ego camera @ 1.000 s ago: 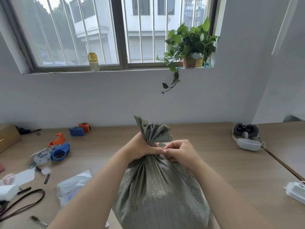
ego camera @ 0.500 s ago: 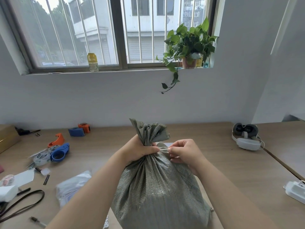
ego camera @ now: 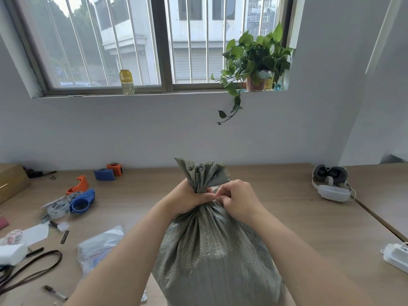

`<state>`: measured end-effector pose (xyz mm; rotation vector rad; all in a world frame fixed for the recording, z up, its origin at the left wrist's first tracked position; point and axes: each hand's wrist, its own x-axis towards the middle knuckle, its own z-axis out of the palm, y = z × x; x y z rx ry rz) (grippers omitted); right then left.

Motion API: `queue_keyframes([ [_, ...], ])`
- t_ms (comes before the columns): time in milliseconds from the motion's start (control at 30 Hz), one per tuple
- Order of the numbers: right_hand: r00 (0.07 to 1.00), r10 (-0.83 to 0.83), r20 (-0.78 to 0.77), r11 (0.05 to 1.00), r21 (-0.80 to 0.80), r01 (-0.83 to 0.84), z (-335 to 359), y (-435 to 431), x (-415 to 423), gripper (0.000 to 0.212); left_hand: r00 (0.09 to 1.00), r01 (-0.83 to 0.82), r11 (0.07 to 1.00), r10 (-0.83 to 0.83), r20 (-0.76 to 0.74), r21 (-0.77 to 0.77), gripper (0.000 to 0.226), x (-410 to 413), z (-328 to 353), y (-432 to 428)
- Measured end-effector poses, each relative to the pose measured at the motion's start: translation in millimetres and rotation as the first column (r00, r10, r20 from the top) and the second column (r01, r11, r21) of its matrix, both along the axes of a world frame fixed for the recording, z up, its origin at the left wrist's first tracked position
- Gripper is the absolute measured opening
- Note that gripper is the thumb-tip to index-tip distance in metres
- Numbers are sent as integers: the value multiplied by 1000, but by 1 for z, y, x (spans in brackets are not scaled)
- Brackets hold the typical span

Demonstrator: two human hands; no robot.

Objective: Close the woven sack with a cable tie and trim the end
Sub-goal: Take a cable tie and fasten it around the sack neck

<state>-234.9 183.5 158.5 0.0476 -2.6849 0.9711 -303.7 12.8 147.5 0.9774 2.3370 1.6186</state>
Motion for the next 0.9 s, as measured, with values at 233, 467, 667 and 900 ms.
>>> queue_keyframes([
  [233, 999, -52, 9, 998, -37, 52, -2, 11, -3, 12, 997, -5, 998, 0, -71, -69, 11, -2, 0, -11],
  [467, 1000, -2, 7, 999, -38, 2, -3, 12, -4, 18, 998, -42, 999, 42, -36, -12, 8, -1, -4, -11],
  [667, 987, 150, 64, 975, 155, -158, 9, 8, 0, 27, 1000, -17, 999, 17, -11, 44, 8, 0, -4, -3],
  [900, 971, 210, 115, 858, 454, -239, 8, 12, -3, 18, 998, 35, 992, -41, 53, 119, 17, 3, -5, -2],
])
